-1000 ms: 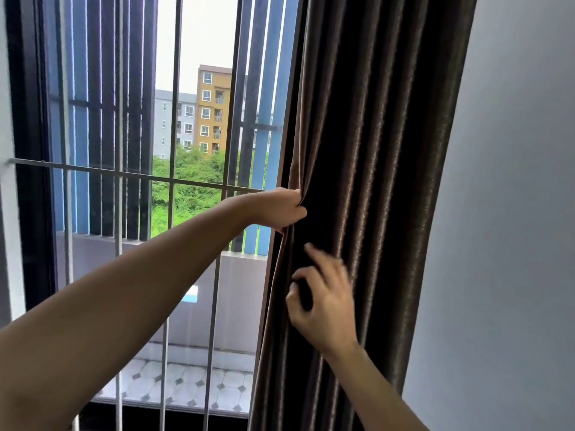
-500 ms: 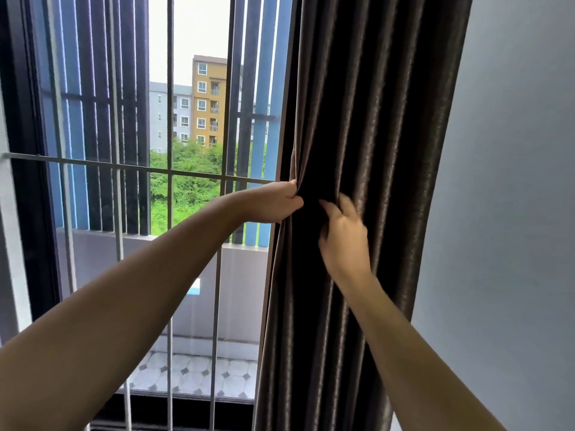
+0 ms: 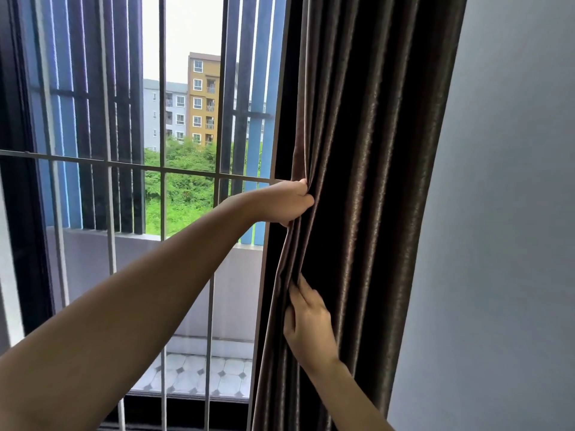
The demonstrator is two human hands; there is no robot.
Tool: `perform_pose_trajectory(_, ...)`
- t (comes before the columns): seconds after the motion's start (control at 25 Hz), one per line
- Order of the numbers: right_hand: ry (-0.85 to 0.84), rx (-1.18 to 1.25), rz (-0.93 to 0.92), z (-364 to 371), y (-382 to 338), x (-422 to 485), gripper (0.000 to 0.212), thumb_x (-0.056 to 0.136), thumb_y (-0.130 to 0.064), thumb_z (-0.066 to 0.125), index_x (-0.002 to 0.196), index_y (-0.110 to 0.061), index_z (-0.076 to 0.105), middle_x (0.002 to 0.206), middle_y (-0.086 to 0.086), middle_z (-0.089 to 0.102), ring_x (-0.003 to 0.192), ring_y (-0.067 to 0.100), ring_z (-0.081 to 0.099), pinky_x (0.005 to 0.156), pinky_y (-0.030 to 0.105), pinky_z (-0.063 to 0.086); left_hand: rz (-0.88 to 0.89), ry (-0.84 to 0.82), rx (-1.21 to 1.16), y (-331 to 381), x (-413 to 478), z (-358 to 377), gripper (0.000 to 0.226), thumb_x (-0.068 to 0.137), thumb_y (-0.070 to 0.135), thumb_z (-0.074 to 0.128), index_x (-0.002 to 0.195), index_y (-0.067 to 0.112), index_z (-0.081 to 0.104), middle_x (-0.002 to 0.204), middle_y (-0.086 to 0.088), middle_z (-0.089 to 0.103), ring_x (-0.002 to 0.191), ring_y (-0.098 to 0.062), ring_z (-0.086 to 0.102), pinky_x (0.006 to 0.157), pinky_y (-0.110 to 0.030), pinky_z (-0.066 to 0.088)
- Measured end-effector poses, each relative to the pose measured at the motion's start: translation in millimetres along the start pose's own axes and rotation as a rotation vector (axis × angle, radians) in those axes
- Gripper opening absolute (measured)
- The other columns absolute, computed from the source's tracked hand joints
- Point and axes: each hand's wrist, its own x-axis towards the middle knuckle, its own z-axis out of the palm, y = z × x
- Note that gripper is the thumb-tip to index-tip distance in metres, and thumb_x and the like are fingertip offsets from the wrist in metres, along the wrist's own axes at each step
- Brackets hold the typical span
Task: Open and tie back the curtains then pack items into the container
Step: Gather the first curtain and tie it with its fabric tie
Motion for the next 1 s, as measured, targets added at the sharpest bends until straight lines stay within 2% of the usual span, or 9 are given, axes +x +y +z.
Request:
perform_pose_trajectory(0.12, -0.077, -0.037, -0.018, 2.6, -2.1, -10.5, 0.054, 0.06, 0.006, 0.077, 0.112, -0.006, 0.065, 0.123, 0.011, 0.063, 0.098, 0.023, 0.068, 0.088, 0.031, 0.053, 0.022, 0.019, 0.047, 10.7, -4.0, 6.1, 0.033, 0.093, 0.031, 0.038, 0.111, 0.004, 0.048, 0.081, -0.004, 0.046, 0.064, -0.015, 0.047, 0.059, -0.027, 0.045)
perform_pose_trajectory(0.2, -0.135, -0.033, -0.01, -0.7, -3.5, -9.6, 0.053, 0.059, 0.007, 0.075, 0.11, -0.007, 0.067, 0.122, 0.011, 0.064, 0.094, 0.022, 0.068, 0.085, 0.028, 0.053, 0.085, 0.048, 0.141, 14.6, -5.0, 12.1, 0.031, 0.091, 0.041, 0.042, 0.09, 0.009, 0.045, 0.078, -0.002, 0.047, 0.064, -0.012, 0.047, 0.061, -0.026, 0.044)
perform_pose_trajectory(0.32, -0.135, -0.009, 0.015, -17.9, 1.6, 3.0, 0.038, 0.073, -0.004, 0.052, 0.106, -0.014, 0.069, 0.133, 0.005, 0.057, 0.112, 0.018, 0.054, 0.087, 0.029, 0.055, 0.141, 0.11, 0.264, 8.9, -2.6, 13.5, 0.024, 0.095, 0.028, 0.041, 0.082, 0.008, 0.038, 0.072, -0.002, 0.044, 0.057, -0.012, 0.041, 0.052, -0.025, 0.034)
perform_pose_trajectory(0.4, 0.061, 0.009, 0.035, -40.4, 10.5, 18.3, 0.031, 0.074, -0.011, 0.047, 0.09, -0.019, 0.072, 0.135, 0.002, 0.055, 0.119, 0.015, 0.043, 0.091, 0.025, 0.048, 0.13, 0.111, 0.294, 2.8, -2.9, 7.6, 0.019, 0.095, 0.022, 0.038, 0.083, 0.007, 0.039, 0.073, -0.004, 0.044, 0.058, -0.014, 0.039, 0.052, -0.027, 0.034)
perform_pose_trajectory(0.48, 0.26, 0.049, 0.072, -65.9, 15.4, 45.5, 0.025, 0.077, -0.008, 0.055, 0.094, -0.019, 0.069, 0.143, 0.006, 0.043, 0.13, 0.02, 0.034, 0.102, 0.026, 0.035, 0.13, 0.104, 0.321, -1.5, -5.6, 2.1, 0.018, 0.095, 0.021, 0.036, 0.092, 0.003, 0.039, 0.072, -0.003, 0.044, 0.058, -0.013, 0.04, 0.051, -0.027, 0.032)
perform_pose_trajectory(0.56, 0.275, 0.039, 0.124, -90.4, 11.0, 83.4, 0.031, 0.081, -0.007, 0.062, 0.109, -0.02, 0.064, 0.151, 0.01, 0.026, 0.138, 0.025, 0.024, 0.106, 0.026, 0.024, 0.134, 0.105, 0.324, -2.3, -9.4, -0.4, 0.017, 0.096, 0.02, 0.036, 0.092, 0.003, 0.038, 0.072, -0.003, 0.043, 0.059, -0.013, 0.039, 0.051, -0.027, 0.03)
perform_pose_trajectory(0.68, 0.153, -0.032, 0.142, -116.7, 3.8, 142.3, 0.041, 0.086, -0.009, 0.059, 0.125, -0.022, 0.057, 0.157, 0.012, 0.01, 0.142, 0.028, 0.017, 0.107, 0.024, 0.016, 0.12, 0.105, 0.303, -4.8, -10.7, -1.4, 0.019, 0.096, 0.02, 0.037, 0.093, 0.002, 0.041, 0.074, -0.003, 0.044, 0.063, -0.016, 0.042, 0.053, -0.028, 0.031)
perform_pose_trajectory(0.84, -0.008, -0.068, 0.134, -121.2, 11.7, 169.1, 0.05, 0.082, 0.001, 0.057, 0.129, -0.019, 0.056, 0.145, 0.013, 0.036, 0.127, 0.029, 0.045, 0.104, 0.027, 0.036, 0.105, 0.083, 0.234, -5.8, -11.8, -2.2, 0.03, 0.096, 0.021, 0.036, 0.113, -0.004, 0.042, 0.081, -0.003, 0.044, 0.065, -0.012, 0.043, 0.054, -0.025, 0.032)
perform_pose_trajectory(1.0, -0.149, -0.023, 0.083, -81.0, 18.1, 104.5, 0.054, 0.079, 0.005, 0.054, 0.13, -0.015, 0.056, 0.135, 0.009, 0.052, 0.122, 0.027, 0.052, 0.106, 0.03, 0.038, 0.114, 0.071, 0.233, -6.2, -6.9, 0.3, 0.016, 0.096, 0.02, 0.036, 0.099, 0.005, 0.039, 0.075, -0.004, 0.045, 0.06, -0.013, 0.041, 0.053, -0.026, 0.034)
